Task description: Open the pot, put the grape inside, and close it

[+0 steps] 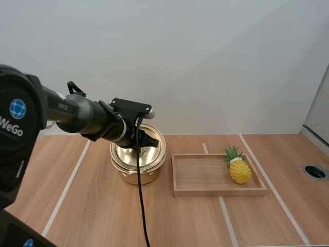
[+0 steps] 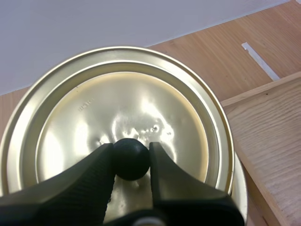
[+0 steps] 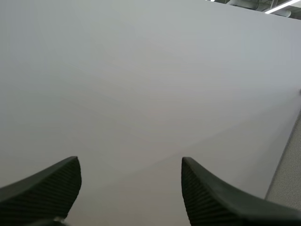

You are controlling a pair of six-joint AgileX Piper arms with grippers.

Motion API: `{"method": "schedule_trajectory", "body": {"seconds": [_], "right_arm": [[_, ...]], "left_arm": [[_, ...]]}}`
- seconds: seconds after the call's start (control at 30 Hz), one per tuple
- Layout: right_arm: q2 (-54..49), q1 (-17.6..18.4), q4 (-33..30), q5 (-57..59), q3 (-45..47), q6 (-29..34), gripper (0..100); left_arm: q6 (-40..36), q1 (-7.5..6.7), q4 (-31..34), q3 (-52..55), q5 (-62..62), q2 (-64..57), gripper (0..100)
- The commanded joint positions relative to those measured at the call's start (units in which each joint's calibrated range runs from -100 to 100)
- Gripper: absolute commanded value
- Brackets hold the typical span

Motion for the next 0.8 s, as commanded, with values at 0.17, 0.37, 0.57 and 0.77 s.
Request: {"method": "schedule_trajectory", "body": {"seconds": [0.17, 0.37, 0.57, 0.77], "right_arm": [[-0.6, -0.2, -0.2, -0.2, -0.2, 0.4, 100], [-0.6, -0.2, 0.1, -0.3, -0.2, 0.4, 100], [-0.6, -0.2, 0.1, 0.3, -0.2, 0.4, 100], [-0.6, -0.2, 0.2, 0.3, -0.2, 0.4, 100]], "left_arm": [[-1.4, -0.28, -0.8, -0.1, 4.1, -5.2, 0], [-9.9, -0.21, 1.0, -3.1, 15.2, -6.2, 0], [-24.5, -0.21, 17.4, -5.9, 15.2, -6.2, 0], [-29.7, -0.21, 25.1, -7.3, 16.9, -6.2, 0]]}}
